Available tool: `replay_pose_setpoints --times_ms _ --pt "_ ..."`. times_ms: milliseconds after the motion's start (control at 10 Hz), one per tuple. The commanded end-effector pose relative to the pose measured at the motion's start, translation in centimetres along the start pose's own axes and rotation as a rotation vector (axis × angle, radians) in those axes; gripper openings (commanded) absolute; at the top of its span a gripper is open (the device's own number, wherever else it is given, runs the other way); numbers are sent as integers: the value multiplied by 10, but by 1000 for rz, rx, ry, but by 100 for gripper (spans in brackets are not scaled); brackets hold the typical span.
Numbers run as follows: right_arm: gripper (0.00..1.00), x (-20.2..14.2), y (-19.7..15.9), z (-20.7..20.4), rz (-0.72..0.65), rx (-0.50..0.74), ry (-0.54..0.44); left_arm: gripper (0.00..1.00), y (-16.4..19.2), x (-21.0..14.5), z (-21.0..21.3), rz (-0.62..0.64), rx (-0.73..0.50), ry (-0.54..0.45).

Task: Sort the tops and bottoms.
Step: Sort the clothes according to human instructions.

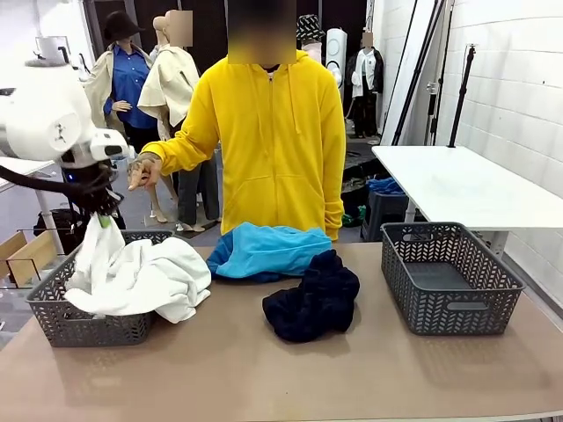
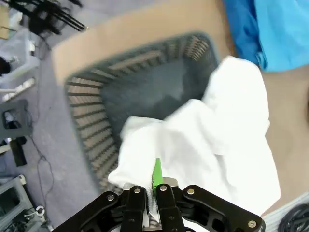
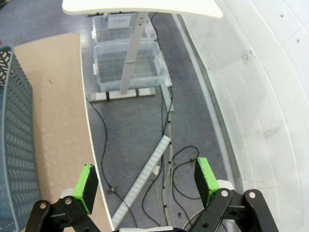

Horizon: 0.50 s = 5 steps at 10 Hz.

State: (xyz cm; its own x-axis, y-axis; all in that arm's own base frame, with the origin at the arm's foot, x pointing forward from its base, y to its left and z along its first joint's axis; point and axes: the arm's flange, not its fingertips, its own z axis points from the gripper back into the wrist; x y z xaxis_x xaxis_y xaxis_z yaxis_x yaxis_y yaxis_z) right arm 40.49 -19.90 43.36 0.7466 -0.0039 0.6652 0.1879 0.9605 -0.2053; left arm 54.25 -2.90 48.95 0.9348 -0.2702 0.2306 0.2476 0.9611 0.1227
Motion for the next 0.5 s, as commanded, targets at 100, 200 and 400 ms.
replay_pose_setpoints --times_ms 100,200,400 --pt "100 0 0 0 13 0 3 0 -10 -36 -40 -24 -72 74" --pt "100 0 0 0 13 0 3 0 -7 -45 -54 -22 -70 75" --pt "100 0 0 0 13 0 3 0 -8 -62 -85 -44 -96 123"
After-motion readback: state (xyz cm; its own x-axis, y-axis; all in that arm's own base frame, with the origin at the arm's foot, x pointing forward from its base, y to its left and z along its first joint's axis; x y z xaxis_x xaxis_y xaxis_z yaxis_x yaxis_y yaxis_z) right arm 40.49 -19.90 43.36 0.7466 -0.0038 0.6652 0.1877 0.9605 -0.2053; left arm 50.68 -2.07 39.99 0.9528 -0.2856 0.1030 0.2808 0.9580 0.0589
